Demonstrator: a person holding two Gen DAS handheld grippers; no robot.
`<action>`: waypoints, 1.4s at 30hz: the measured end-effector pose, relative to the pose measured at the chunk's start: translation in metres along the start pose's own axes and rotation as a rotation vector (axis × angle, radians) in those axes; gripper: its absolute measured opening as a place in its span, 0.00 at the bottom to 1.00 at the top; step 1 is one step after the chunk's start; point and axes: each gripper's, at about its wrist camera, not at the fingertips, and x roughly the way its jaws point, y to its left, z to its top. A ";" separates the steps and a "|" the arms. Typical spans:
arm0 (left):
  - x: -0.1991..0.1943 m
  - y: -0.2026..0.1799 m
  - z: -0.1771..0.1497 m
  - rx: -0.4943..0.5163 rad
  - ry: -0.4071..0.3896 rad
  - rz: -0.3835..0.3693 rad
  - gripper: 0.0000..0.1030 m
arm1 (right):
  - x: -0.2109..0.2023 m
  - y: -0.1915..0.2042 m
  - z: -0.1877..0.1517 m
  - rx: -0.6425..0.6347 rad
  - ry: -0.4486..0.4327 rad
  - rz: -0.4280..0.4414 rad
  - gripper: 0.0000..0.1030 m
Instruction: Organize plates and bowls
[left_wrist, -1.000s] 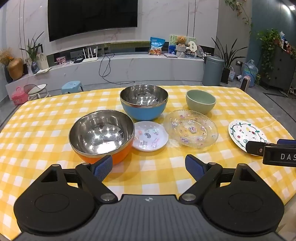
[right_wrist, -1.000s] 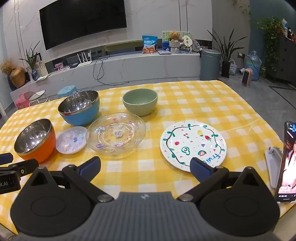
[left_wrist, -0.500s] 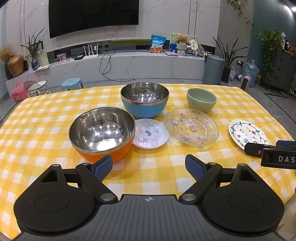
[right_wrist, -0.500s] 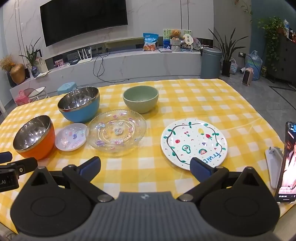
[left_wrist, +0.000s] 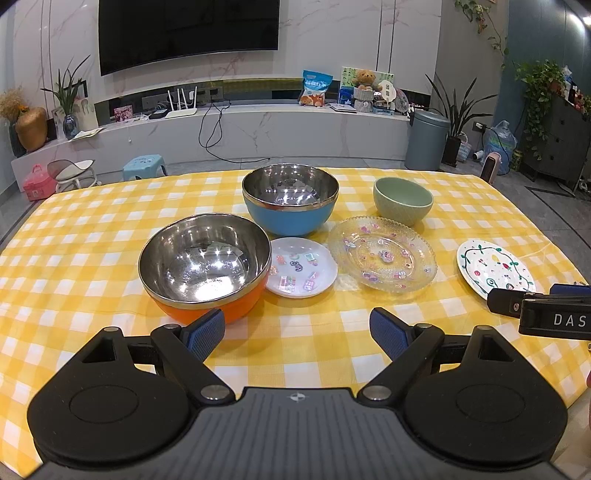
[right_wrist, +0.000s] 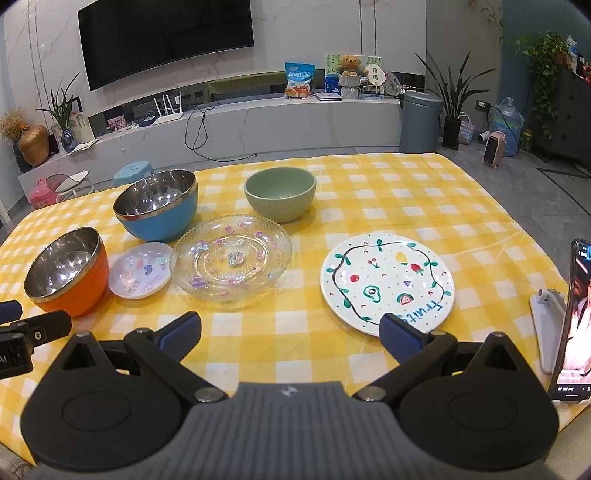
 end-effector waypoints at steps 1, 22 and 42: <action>0.000 0.000 0.000 0.000 0.000 0.000 1.00 | 0.000 0.000 0.000 0.002 0.001 0.000 0.97; 0.000 0.001 -0.001 -0.003 0.000 -0.002 1.00 | 0.001 0.000 0.000 0.004 0.010 0.001 0.97; 0.000 0.001 -0.001 -0.005 0.002 -0.003 1.00 | 0.002 0.000 -0.002 0.003 0.017 0.000 0.97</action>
